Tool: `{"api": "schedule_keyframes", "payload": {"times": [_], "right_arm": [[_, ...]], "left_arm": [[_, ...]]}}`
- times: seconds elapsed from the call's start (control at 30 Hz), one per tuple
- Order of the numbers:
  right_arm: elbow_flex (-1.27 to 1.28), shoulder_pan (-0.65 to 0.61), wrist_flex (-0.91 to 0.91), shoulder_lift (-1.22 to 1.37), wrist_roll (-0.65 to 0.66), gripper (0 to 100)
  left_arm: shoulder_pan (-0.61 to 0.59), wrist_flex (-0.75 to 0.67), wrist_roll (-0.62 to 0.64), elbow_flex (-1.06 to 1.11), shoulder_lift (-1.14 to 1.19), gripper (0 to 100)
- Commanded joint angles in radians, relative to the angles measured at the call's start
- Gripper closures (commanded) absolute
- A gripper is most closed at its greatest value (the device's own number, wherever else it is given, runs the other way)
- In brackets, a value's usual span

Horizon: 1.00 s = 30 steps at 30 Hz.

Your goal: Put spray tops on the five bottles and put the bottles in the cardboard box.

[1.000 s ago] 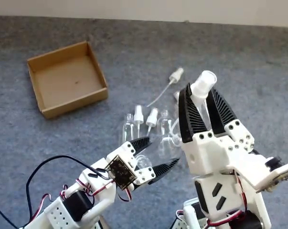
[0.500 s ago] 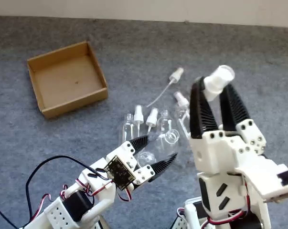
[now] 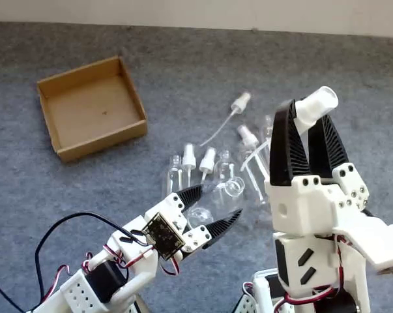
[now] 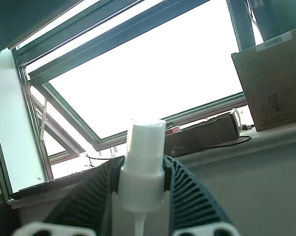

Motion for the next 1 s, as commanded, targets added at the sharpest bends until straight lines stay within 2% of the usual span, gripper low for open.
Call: {"api": "schedule_keyframes", "payload": {"times": [0.0,0.17,0.3,0.53,0.73,0.83,0.97], "right_arm": [[0.004,0.008,0.031,-0.005,-0.015,99.0],[0.005,0.007,0.071,-0.005,-0.015,99.0],[0.004,0.002,0.111,-0.005,-0.015,99.0],[0.007,-0.093,0.117,-0.005,-0.008,99.0],[0.048,-0.120,0.255,-0.005,-0.005,98.5],[0.068,-0.188,0.320,-0.005,0.112,96.6],[0.097,-0.317,0.389,-0.005,0.232,88.0]], "left_arm": [[0.007,-0.038,-0.008,0.019,-0.005,98],[0.005,-0.069,-0.008,0.021,-0.005,98],[-0.047,-0.101,-0.005,0.022,-0.005,98],[-0.059,-0.101,-0.005,0.019,-0.005,98],[-0.068,-0.175,-0.005,0.022,-0.005,97],[-0.094,-0.178,-0.005,0.022,-0.005,95],[-0.105,-0.176,-0.003,0.022,-0.005,94]]}}
